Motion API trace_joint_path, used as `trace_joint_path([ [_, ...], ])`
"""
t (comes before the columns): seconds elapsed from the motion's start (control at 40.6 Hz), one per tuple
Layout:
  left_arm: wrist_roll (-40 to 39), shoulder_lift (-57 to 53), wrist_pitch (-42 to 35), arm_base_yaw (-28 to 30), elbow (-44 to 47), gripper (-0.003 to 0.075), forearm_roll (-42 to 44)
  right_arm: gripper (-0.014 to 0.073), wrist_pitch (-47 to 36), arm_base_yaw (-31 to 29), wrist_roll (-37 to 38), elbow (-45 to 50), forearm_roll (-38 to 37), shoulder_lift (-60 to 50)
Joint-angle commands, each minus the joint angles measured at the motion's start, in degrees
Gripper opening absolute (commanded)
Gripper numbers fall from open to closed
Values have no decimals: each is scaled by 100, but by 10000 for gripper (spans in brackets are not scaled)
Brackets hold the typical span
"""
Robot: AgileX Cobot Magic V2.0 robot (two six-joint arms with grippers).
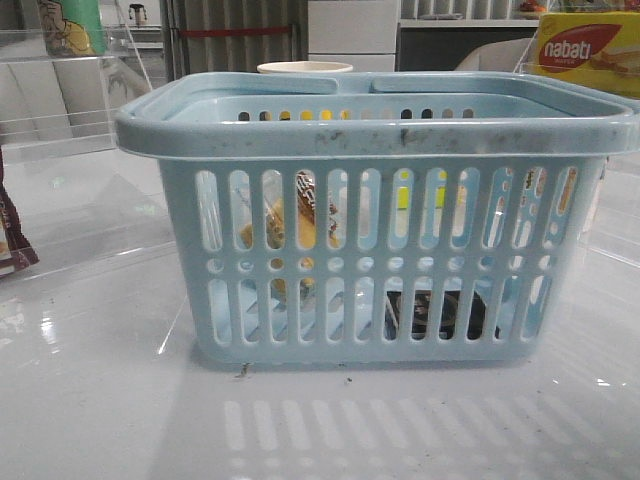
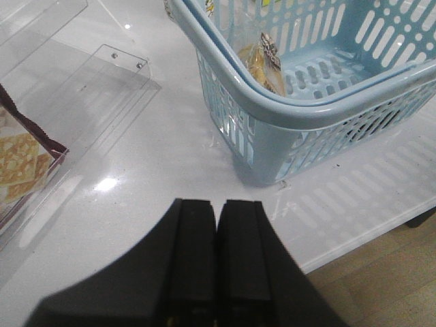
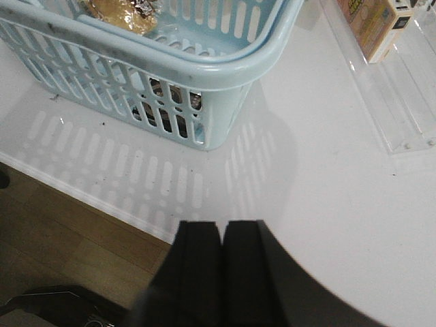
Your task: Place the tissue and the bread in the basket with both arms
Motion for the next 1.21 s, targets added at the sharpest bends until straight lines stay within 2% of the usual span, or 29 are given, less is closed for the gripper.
trace_joint_path([
  [0.0,-78,-14,-369,-44,-170,92,40,57,-366,-39,7,-142,-55,35],
  [0.37,-78,-77,-404,-16,-130,92,100,57,-366,-39,7,-142,-55,35],
  [0.493,-67,-364,-538,591,79,92,298,57,-361,-39,7,-142,-55,35],
  [0.591,100,-786,-1274,1238,547,94,57,57,-361,-39,7,-142,-55,35],
  [0.739,1283,-1593,-2450,2059,1506,93,-948,57,-361,-39,7,-142,-55,35],
  [0.863,1356,-2209,-2872,2647,2261,93,-1090,57,-361,-39,7,-142,-55,35],
  [1.183,1356,-3643,-4046,3214,4003,93,-1103,57,-361,-39,7,-142,-55,35],
])
